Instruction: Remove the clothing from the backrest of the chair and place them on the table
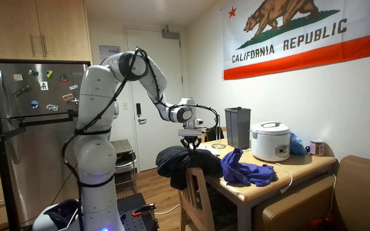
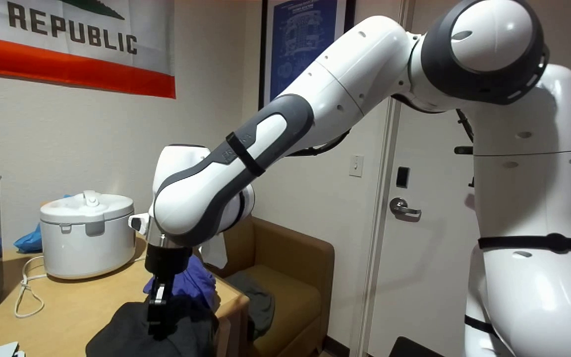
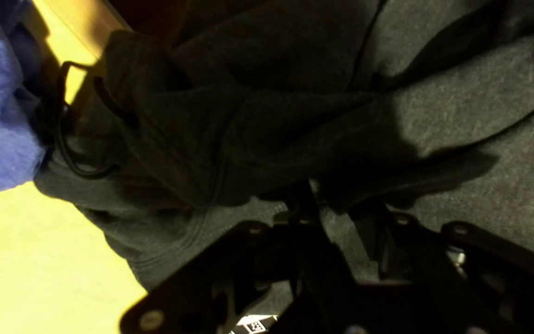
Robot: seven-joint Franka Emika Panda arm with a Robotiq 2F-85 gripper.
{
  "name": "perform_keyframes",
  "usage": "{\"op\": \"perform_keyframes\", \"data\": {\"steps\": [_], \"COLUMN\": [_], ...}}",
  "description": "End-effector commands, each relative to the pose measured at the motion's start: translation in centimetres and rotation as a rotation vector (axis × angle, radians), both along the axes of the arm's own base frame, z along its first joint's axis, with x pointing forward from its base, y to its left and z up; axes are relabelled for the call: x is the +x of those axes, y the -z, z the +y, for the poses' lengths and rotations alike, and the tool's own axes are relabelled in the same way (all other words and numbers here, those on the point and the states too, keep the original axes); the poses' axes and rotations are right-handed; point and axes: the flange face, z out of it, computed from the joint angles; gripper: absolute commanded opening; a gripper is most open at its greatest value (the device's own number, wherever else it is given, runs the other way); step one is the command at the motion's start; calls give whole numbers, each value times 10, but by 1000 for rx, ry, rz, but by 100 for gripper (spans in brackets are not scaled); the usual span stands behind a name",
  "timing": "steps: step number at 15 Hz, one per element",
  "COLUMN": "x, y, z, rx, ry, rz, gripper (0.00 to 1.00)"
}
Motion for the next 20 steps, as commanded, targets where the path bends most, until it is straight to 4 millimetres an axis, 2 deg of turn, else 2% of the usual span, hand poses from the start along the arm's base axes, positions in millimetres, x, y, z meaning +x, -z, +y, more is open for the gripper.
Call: {"op": "perform_keyframes", "data": {"steps": [1, 4, 6, 11, 14, 20], "x": [5, 5, 4, -7, -9, -8], "y": [-7, -21, -41, -112, -145, -175], "z": [0, 1, 3, -1, -6, -13], "rx": [-6, -9, -6, -1, -1, 13], "ry": [18, 24, 36, 70, 91, 134], "rz": [22, -4, -42, -192, -265, -376], "gripper": [0, 0, 1, 1, 1, 1]}}
